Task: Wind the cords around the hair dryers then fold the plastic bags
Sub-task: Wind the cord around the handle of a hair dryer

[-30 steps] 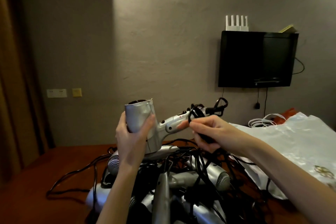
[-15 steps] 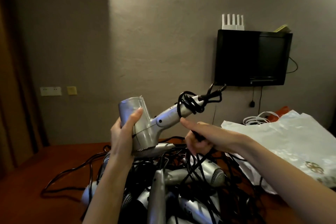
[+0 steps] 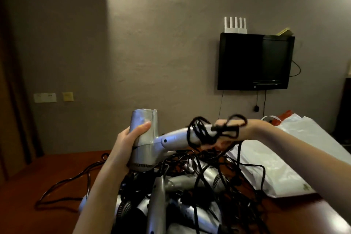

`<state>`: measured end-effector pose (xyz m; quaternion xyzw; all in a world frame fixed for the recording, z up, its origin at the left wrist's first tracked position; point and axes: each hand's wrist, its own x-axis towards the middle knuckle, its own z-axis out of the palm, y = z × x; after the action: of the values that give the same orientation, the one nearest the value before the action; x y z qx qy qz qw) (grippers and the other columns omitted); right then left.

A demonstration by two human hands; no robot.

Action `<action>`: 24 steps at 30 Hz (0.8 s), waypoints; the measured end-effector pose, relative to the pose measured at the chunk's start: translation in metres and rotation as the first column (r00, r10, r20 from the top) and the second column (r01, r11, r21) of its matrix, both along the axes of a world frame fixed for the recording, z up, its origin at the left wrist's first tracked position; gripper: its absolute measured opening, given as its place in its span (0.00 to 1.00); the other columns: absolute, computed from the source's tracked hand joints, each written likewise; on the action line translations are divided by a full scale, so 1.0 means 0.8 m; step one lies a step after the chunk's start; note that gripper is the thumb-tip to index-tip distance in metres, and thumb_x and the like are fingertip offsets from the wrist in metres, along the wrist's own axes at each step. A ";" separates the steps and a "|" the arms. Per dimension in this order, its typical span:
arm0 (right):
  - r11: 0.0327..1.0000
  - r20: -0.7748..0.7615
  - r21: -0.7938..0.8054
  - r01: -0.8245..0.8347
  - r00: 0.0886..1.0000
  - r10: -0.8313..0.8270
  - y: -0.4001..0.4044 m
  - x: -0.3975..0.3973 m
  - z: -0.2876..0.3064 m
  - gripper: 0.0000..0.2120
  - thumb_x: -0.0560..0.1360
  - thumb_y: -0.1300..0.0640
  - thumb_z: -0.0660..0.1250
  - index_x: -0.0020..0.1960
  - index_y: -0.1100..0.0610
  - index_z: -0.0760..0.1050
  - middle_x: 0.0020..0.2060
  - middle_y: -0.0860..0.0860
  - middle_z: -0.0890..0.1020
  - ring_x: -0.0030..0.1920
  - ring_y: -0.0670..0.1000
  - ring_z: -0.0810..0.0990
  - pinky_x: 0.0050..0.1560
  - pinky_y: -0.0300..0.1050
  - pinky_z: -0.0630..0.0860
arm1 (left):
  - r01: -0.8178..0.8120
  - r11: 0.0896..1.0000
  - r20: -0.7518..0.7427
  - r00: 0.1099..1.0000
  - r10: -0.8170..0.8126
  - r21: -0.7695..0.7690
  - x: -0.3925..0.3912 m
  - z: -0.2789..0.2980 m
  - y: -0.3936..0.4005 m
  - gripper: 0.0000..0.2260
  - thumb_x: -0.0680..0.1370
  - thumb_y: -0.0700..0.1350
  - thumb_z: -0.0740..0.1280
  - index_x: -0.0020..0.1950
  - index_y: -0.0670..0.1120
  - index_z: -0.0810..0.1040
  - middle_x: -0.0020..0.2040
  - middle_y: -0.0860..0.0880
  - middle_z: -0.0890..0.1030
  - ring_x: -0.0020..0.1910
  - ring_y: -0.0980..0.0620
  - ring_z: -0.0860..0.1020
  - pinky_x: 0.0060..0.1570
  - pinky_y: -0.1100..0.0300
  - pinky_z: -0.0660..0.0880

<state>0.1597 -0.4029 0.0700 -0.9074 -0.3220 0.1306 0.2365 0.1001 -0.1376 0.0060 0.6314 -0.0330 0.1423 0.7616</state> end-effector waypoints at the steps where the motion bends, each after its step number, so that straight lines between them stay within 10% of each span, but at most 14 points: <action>1: 0.999 -0.057 -0.043 -0.009 0.998 0.006 0.000 0.001 0.008 0.09 0.72 0.59 0.71 0.33 0.54 0.79 0.30 0.50 0.78 0.30 0.45 0.76 0.31 0.34 0.72 | -0.012 0.998 0.022 1.000 0.011 0.057 -0.001 -0.001 0.000 0.33 0.56 0.59 0.75 0.54 0.40 0.80 0.40 0.42 0.84 0.35 0.47 0.82 0.33 0.57 0.79; 4: 0.989 -0.099 -0.138 -0.051 0.994 0.037 0.007 -0.002 0.030 0.09 0.74 0.62 0.70 0.36 0.55 0.81 0.30 0.49 0.79 0.30 0.44 0.75 0.31 0.36 0.71 | -0.045 0.984 0.072 0.997 0.033 0.175 -0.004 -0.004 -0.009 0.28 0.57 0.59 0.75 0.50 0.43 0.81 0.41 0.42 0.85 0.38 0.46 0.83 0.38 0.52 0.79; 8: 0.961 0.220 -0.275 -0.012 0.973 0.076 0.024 0.002 0.041 0.09 0.73 0.54 0.72 0.34 0.54 0.81 0.27 0.46 0.74 0.28 0.44 0.69 0.29 0.38 0.66 | -0.131 0.968 0.148 0.984 0.101 0.214 -0.001 -0.008 -0.004 0.27 0.55 0.61 0.74 0.48 0.47 0.82 0.42 0.45 0.85 0.42 0.45 0.83 0.44 0.48 0.79; 13: 0.983 0.078 -0.149 -0.104 0.990 0.117 0.025 0.005 0.035 0.09 0.75 0.57 0.70 0.37 0.49 0.81 0.32 0.50 0.77 0.34 0.47 0.71 0.36 0.41 0.69 | -0.128 0.956 0.179 0.980 0.081 0.265 0.001 -0.012 0.008 0.23 0.56 0.60 0.75 0.47 0.50 0.83 0.44 0.45 0.85 0.43 0.44 0.83 0.46 0.45 0.80; 20: 0.993 0.380 -0.082 -0.085 0.919 0.110 0.029 0.013 0.008 0.08 0.75 0.55 0.70 0.37 0.50 0.80 0.28 0.42 0.79 0.30 0.41 0.74 0.36 0.38 0.70 | -0.134 0.934 0.090 0.990 0.110 0.332 0.013 -0.024 0.022 0.33 0.57 0.65 0.73 0.56 0.49 0.80 0.53 0.43 0.84 0.51 0.46 0.83 0.52 0.49 0.79; 24: 0.994 0.251 0.046 -0.098 0.964 0.083 0.029 0.016 -0.015 0.07 0.75 0.58 0.69 0.39 0.53 0.81 0.25 0.40 0.77 0.28 0.39 0.73 0.33 0.32 0.68 | -0.263 0.778 0.133 0.964 0.229 0.571 0.016 -0.034 0.009 0.39 0.77 0.55 0.69 0.81 0.55 0.50 0.76 0.46 0.63 0.73 0.46 0.65 0.72 0.47 0.64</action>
<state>0.1727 -0.3799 0.0579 -0.8936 -0.3939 0.0172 0.2144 0.1125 -0.1304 -0.0214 0.8288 -0.0139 0.2411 0.5047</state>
